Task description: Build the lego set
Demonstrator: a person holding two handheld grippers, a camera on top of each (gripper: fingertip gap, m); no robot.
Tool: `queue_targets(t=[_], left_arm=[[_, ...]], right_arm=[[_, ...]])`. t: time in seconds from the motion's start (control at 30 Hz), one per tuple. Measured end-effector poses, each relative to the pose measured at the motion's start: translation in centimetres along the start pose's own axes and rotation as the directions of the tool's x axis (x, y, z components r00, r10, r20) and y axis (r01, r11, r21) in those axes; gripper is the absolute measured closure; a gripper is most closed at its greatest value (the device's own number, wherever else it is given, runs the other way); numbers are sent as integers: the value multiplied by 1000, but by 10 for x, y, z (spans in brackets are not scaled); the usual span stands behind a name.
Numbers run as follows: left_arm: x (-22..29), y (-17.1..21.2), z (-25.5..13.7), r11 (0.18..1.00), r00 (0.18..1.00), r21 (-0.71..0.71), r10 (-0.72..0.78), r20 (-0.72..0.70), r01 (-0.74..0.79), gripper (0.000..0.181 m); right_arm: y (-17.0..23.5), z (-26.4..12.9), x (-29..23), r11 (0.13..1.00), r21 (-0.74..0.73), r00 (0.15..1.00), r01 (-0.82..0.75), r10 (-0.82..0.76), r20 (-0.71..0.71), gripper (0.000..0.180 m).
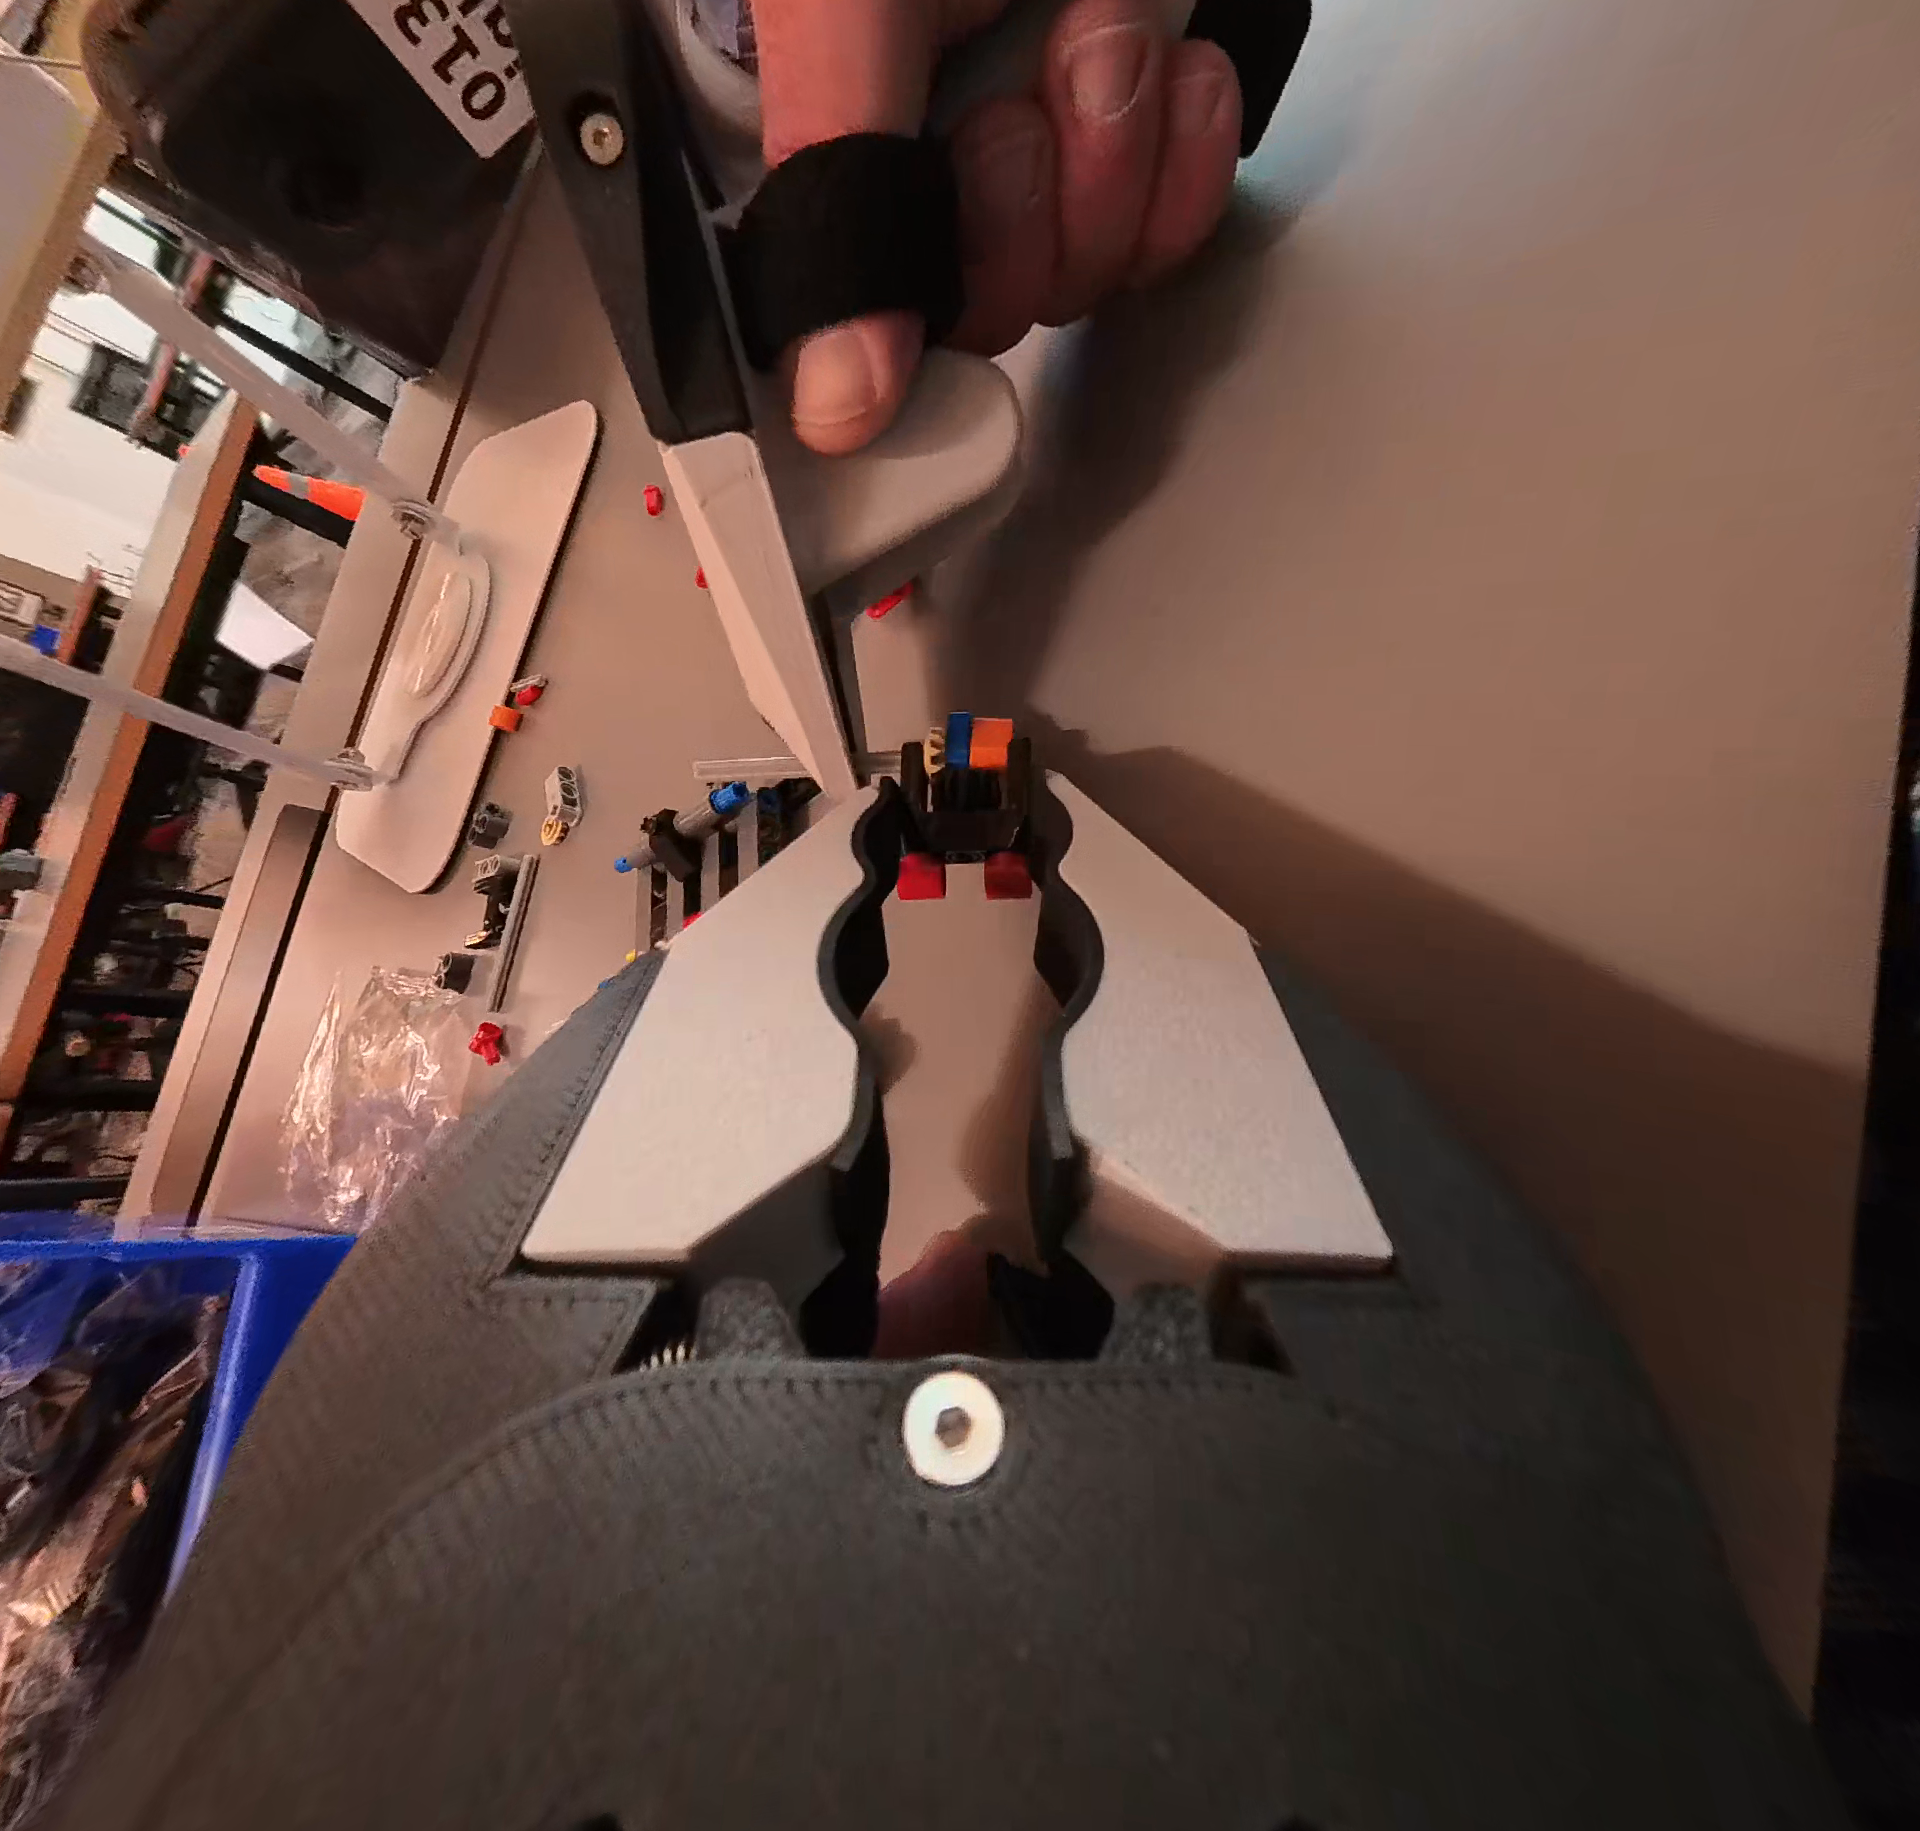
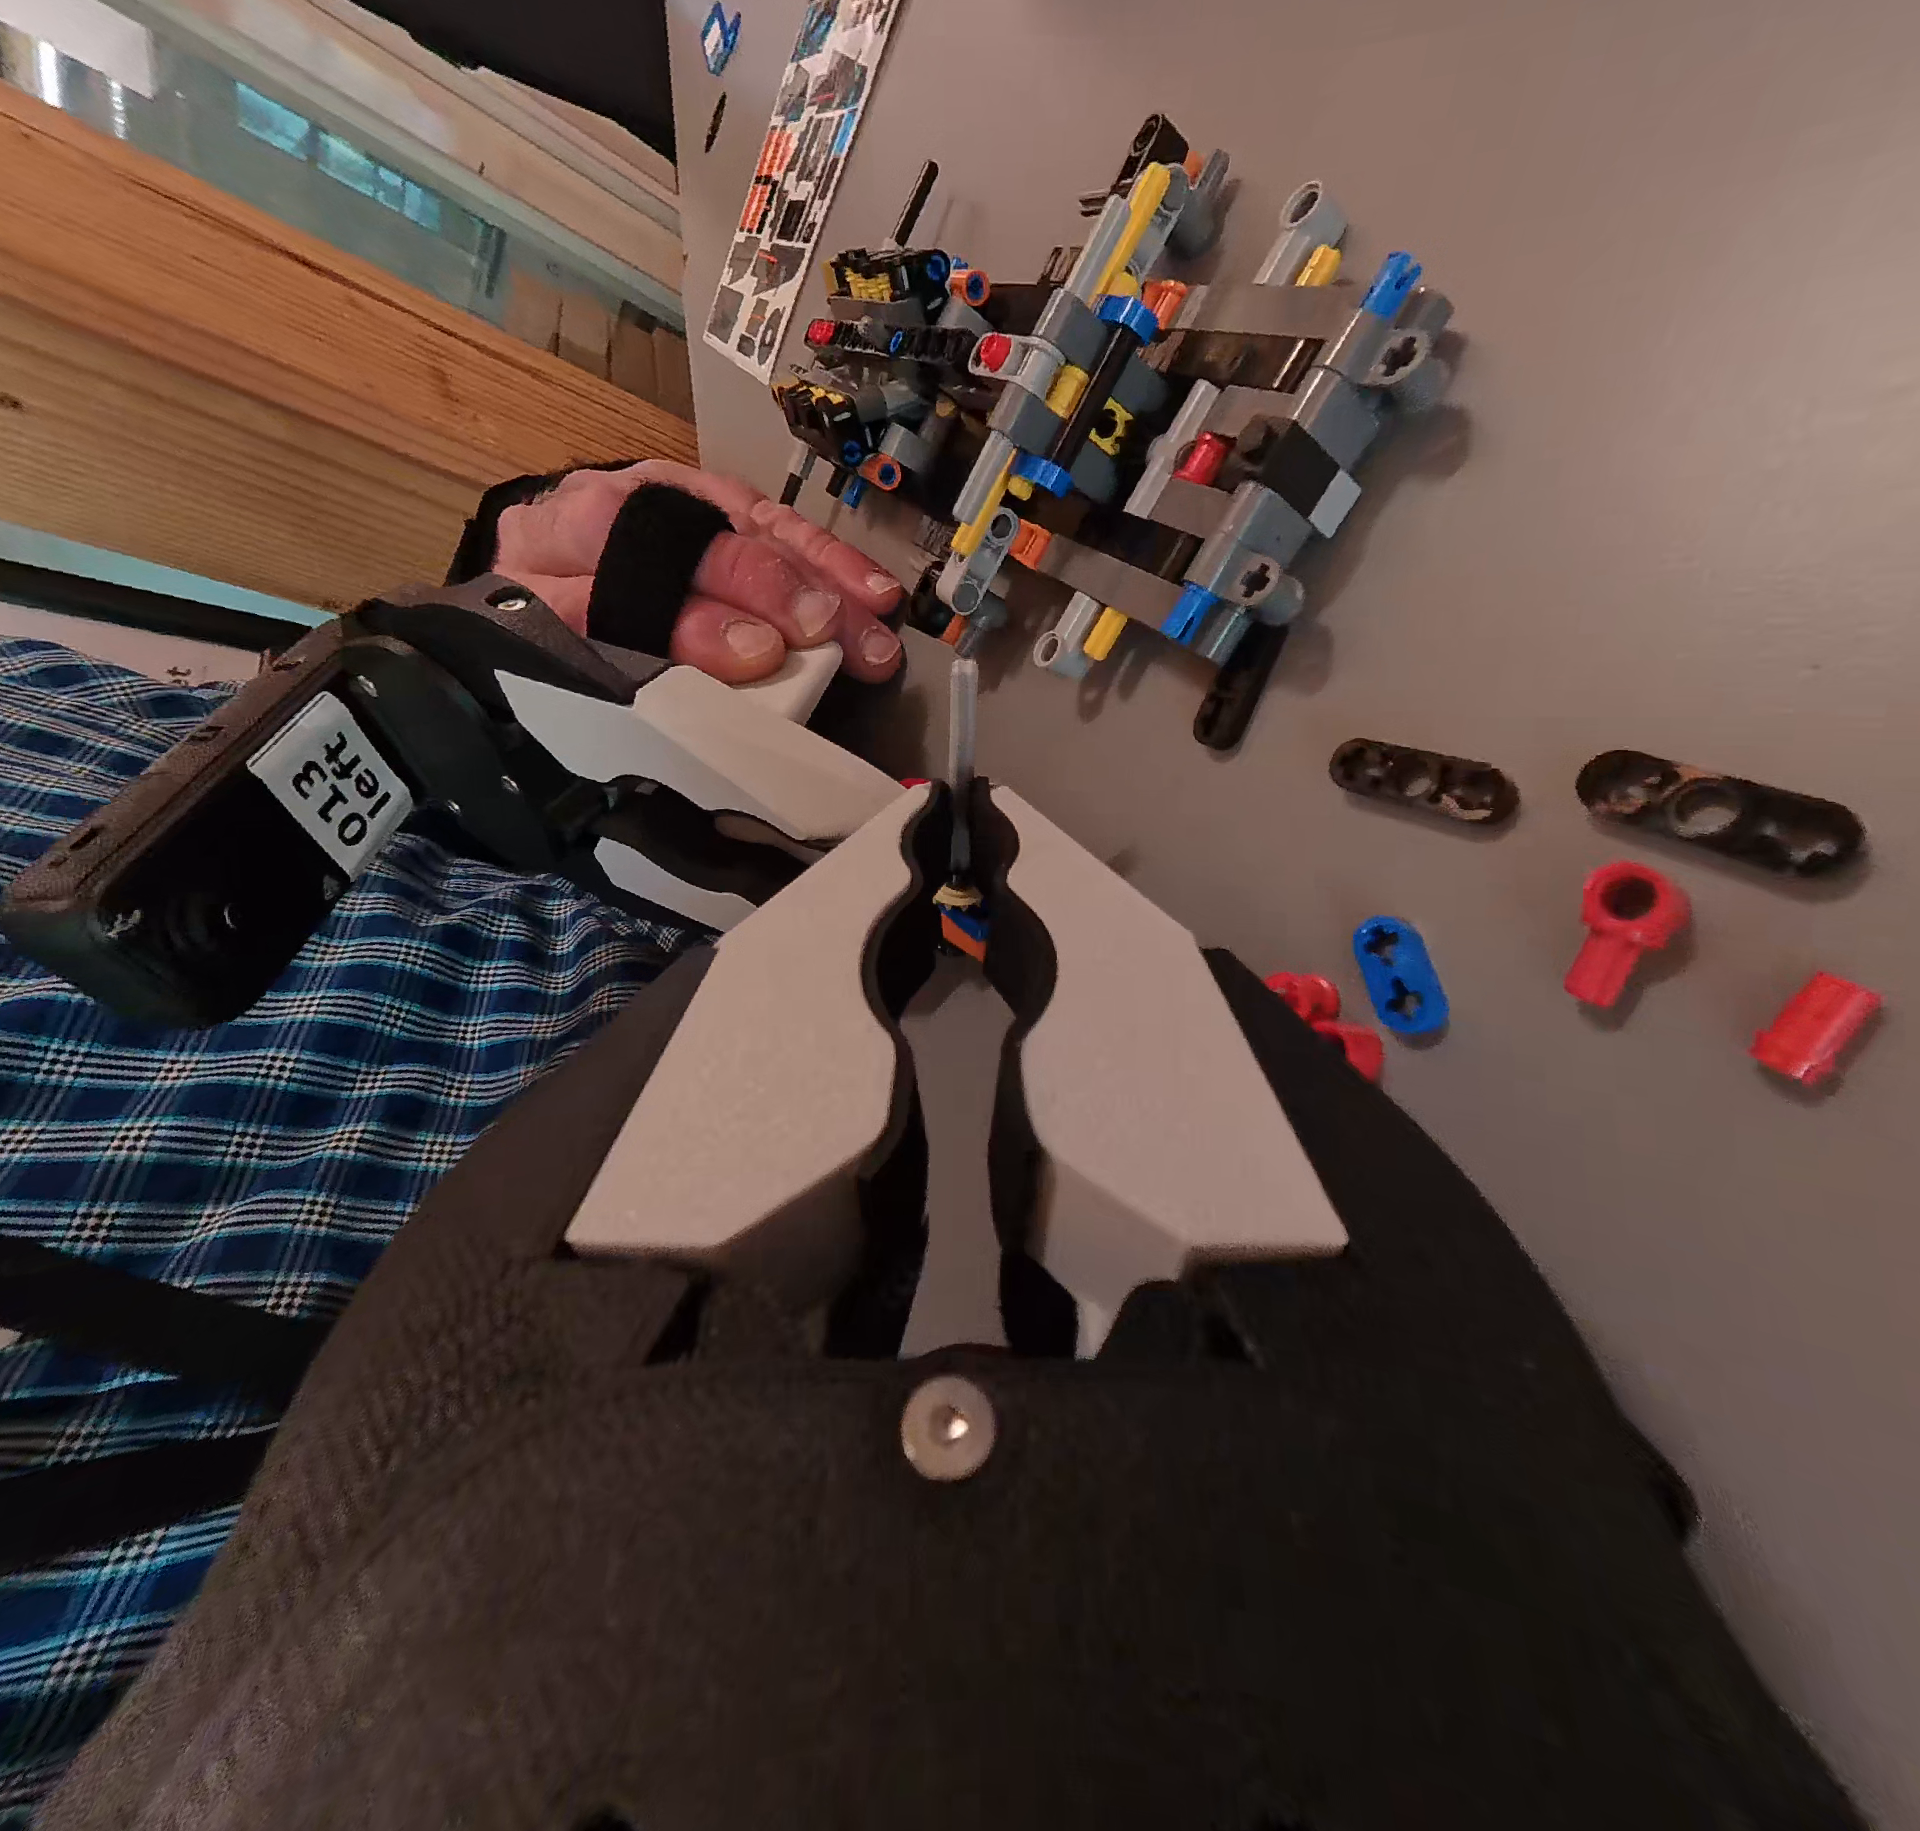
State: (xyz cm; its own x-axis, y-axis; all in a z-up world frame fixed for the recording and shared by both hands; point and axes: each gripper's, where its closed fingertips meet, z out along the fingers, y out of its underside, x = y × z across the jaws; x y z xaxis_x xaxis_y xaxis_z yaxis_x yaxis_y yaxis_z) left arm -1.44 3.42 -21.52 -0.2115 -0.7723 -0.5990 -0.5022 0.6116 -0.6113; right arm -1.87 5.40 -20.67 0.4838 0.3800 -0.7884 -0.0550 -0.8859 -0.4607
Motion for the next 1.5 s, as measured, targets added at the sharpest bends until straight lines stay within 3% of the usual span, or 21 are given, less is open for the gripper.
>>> queue_targets(t=[0.43, 0.6, 0.7, 0.83, 0.93, 1.03, 1.27, 1.37, 1.5], left_arm=[[2, 0, 0, 1000, 999, 6, -23, -22, 23, 158], [3, -3, -2, 998, 997, 33, -51, -53, 53, 158], [3, -4, -3, 997, 996, 40, -61, -67, 64, 158], [3, -6, -4, 993, 990, 59, -95, -104, 101, 158], [3, -8, -5, 990, 985, 69, -116, -129, 125, 158], [1, -10, -7, 982, 976, 83, -154, -152, 168, 158], [-10, -20, -14, 945, 946, 152, -260, -194, 291, 158], [-20, -27, -21, 916, 928, 195, -312, -203, 351, 158], [-33, -39, -32, 843, 877, 269, -400, -266, 466, 158]], right_arm=[[0, 0, 1, 997, 2, 995, 81, -80, -58, 178], [-6, -6, 2, 980, -1, 974, 198, -197, -110, 145], [-7, -12, -3, 949, -49, 945, 312, -315, -91, 137], [-13, -18, -17, 811, -88, 806, 578, -584, -92, 126], [-8, -18, -17, 662, -188, 657, 726, -748, -96, 104], [-3, -15, -15, 570, -250, 567, 783, -819, -89, 80], [0, -16, -2, 445, -340, 433, 829, -894, -114, 85], [-5, -24, -13, 389, -313, 358, 866, -921, -152, 112], [-16, -33, -24, 315, -309, 245, 897, -938, -245, 101]])
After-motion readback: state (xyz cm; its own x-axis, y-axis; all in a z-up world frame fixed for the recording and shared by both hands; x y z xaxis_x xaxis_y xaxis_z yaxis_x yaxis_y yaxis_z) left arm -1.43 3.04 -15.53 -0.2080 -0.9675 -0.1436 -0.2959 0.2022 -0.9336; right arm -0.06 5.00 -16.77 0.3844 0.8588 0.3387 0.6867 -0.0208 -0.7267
